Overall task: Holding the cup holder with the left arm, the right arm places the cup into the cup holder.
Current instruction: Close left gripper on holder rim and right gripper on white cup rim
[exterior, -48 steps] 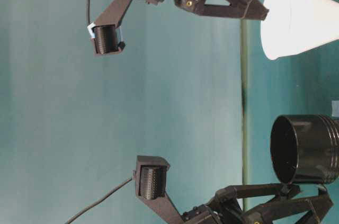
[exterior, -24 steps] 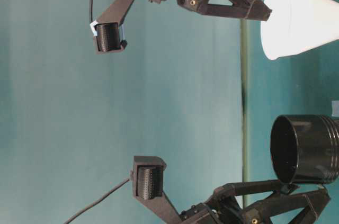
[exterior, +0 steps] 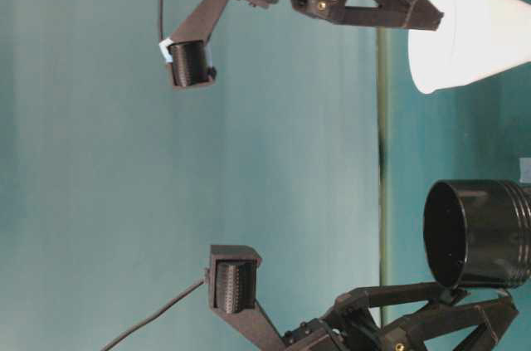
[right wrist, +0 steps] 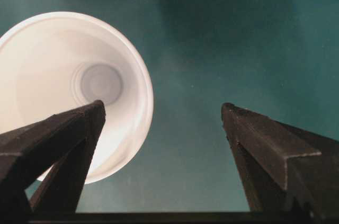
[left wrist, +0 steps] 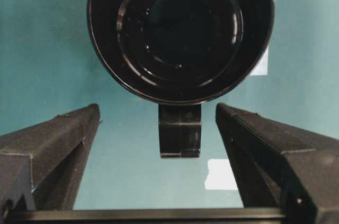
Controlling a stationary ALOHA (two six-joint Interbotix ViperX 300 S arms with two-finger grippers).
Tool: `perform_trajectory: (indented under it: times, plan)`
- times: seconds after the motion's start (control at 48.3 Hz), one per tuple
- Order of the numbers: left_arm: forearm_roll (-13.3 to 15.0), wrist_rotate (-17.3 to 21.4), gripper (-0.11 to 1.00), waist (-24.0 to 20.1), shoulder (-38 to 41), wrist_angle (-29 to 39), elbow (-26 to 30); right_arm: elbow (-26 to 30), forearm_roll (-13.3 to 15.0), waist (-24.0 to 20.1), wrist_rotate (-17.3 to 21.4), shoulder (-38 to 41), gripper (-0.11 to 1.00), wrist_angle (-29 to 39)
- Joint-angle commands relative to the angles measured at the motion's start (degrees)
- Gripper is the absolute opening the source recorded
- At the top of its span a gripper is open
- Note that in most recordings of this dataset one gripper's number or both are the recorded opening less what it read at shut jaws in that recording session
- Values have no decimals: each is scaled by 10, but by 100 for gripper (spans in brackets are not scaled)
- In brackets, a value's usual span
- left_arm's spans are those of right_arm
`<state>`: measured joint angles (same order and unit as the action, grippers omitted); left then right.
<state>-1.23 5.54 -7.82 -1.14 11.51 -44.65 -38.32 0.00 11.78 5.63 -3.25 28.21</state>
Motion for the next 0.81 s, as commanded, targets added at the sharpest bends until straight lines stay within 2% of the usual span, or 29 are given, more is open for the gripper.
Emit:
perform_trajectory:
  times: [0.0,0.538,0.786]
  plan:
    - [-3,-1,96,-2,-9,-4,4,8,0,2,5,-4,99,-4]
    - [-3,-1,96,-2,-6,-4,4,16,-1,9,5,6,97,-11]
    - [-3,-1,85,-2,-5,-4,4,17,-7,8,6,11,91,-16]
